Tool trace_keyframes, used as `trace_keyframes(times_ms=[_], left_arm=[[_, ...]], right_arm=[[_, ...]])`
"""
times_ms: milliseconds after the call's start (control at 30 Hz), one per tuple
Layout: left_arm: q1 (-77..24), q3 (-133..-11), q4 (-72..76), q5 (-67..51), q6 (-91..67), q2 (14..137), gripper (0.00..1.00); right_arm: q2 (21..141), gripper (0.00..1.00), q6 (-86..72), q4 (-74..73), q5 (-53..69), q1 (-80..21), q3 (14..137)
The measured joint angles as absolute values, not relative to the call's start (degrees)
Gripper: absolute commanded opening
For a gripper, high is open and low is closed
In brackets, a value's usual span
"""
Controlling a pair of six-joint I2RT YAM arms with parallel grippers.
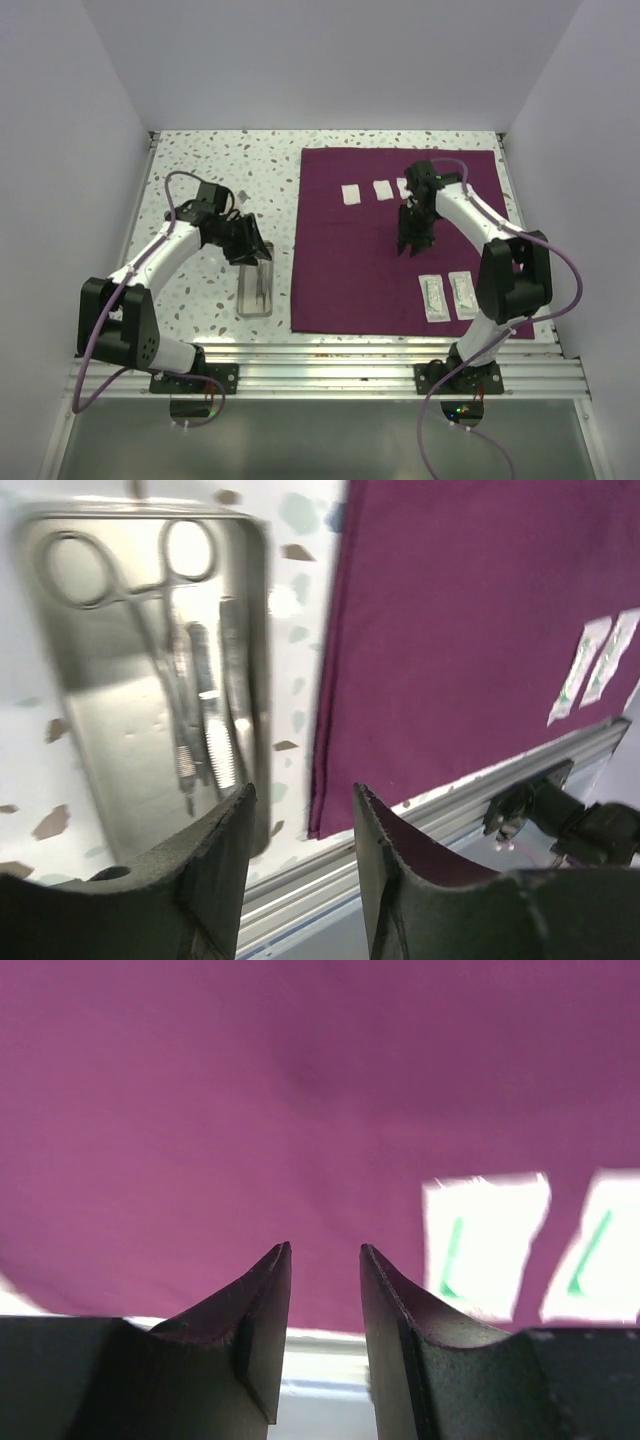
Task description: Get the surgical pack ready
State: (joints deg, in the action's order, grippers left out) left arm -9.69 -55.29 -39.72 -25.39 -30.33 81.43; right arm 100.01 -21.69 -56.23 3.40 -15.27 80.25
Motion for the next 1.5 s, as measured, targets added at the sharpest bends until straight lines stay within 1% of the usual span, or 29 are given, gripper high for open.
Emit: trace_keyframes(times_ms=[133, 200, 267, 300, 467, 600, 800, 967, 1133, 1233, 1400, 1500], left_arm=[[-15.0, -56.8, -37.9, -26.3, -30.4, 81.7, 0.52], [-16.0, -57.1, -36.9, -27.2, -30.3, 82.1, 0.53], [-16.2, -57.6, -36.4, -28.0, -30.3, 82.9, 0.53], [-16.2, -58.0, -36.3, -28.2, -30.2, 83.5, 0.53], [-16.2, -60.2, -36.1, -28.5, -28.4, 85.3, 0.54], [-16.2, -61.0, -36.1, -28.9, -27.2, 85.6, 0.54], [-16.2, -61.2, -36.2, -29.5, -26.2, 85.7, 0.55], [-16.2, -61.3, -36.2, -29.6, -25.9, 85.7, 0.55], [-16.2, -61.3, -36.4, -29.6, -26.0, 84.8, 0.55], [-16.2, -61.3, -36.4, -29.6, -26.0, 84.1, 0.54], [-16.2, -61.1, -36.4, -29.6, -26.4, 83.9, 0.54], [-16.2, -60.9, -36.5, -29.6, -26.6, 83.9, 0.55]], right_arm=[[95.1, 0.39, -21.1, -57.3, 2.0, -12.1, 67.5], [92.7, 0.43, -21.0, -57.8, 1.7, -10.5, 63.9], [90.3, 0.52, -21.0, -58.0, 0.8, -8.9, 61.1], [89.3, 0.59, -21.0, -58.0, 0.6, -8.3, 60.1], [88.1, 0.61, -20.1, -57.9, -0.2, -7.8, 59.3], [92.7, 0.61, -19.7, -57.0, -0.4, -7.8, 67.1], [109.7, 0.61, -19.8, -50.8, -0.4, -8.1, 90.2], [119.7, 0.59, -21.1, -46.7, 3.0, -9.0, 102.3], [127.9, 0.56, -22.7, -44.8, 4.7, -10.4, 111.3], [131.1, 0.55, -23.1, -44.4, 4.2, -10.9, 114.5], [132.9, 0.55, -23.3, -44.4, 1.8, -9.8, 118.4], [132.9, 0.54, -23.9, -43.3, 1.9, -6.4, 119.1]])
